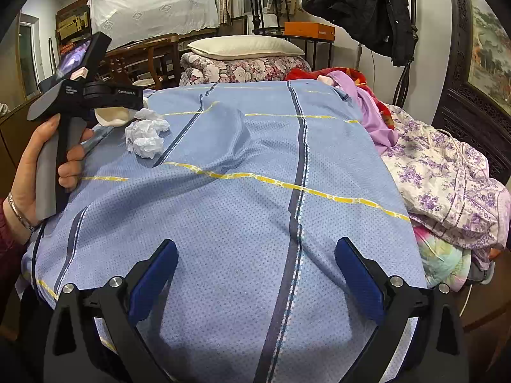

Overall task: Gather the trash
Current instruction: 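Grasp the white paper cup with the left tool and lift it, then grasp the crumpled clear plastic bag with the right tool while the left tool holds the cup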

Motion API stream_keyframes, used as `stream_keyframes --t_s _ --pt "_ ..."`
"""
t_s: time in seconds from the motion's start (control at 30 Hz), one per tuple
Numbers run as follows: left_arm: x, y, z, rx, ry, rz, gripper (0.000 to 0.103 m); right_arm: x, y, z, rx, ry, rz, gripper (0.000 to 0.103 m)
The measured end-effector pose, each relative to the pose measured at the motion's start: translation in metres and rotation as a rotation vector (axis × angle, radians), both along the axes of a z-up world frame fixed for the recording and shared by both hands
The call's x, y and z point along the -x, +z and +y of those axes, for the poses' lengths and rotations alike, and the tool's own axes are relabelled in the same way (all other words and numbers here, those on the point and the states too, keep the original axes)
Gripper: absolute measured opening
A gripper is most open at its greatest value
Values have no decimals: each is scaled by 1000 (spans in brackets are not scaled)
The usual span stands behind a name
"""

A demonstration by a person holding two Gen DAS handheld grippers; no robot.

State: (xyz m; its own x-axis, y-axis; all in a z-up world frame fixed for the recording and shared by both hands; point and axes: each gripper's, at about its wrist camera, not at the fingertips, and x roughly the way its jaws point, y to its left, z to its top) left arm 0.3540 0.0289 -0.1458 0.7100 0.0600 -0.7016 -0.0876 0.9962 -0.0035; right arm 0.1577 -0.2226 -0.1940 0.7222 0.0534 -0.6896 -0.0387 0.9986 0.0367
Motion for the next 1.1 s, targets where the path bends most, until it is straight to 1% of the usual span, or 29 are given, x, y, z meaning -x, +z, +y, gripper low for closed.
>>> stream_keyframes --t_s 0.1,0.3,0.4,0.57,0.7,0.83,0.93,1.1 --pt "7 3 0 6 -1 -12 80 0 0 0 1 0 0 98" --pt "40 6 6 65 -28 -25 81 0 0 -1 2 0 1 98" --pt "58 7 5 61 -36 -36 81 0 0 -1 2 0 1 98" --pt "67 6 5 53 -36 -40 80 1 0 -1 8 -4 5 98" --pt "70 5 8 70 -32 -29 81 1 3 -1 15 -11 18 97" --pt "79 4 12 84 -30 -31 81 3 19 2 -16 3 -19 97" --pt "83 4 14 87 -32 -34 81 -1 39 12 -10 39 -63 97" --pt "81 4 15 107 -30 -31 81 -16 59 27 -32 97 -96 97"
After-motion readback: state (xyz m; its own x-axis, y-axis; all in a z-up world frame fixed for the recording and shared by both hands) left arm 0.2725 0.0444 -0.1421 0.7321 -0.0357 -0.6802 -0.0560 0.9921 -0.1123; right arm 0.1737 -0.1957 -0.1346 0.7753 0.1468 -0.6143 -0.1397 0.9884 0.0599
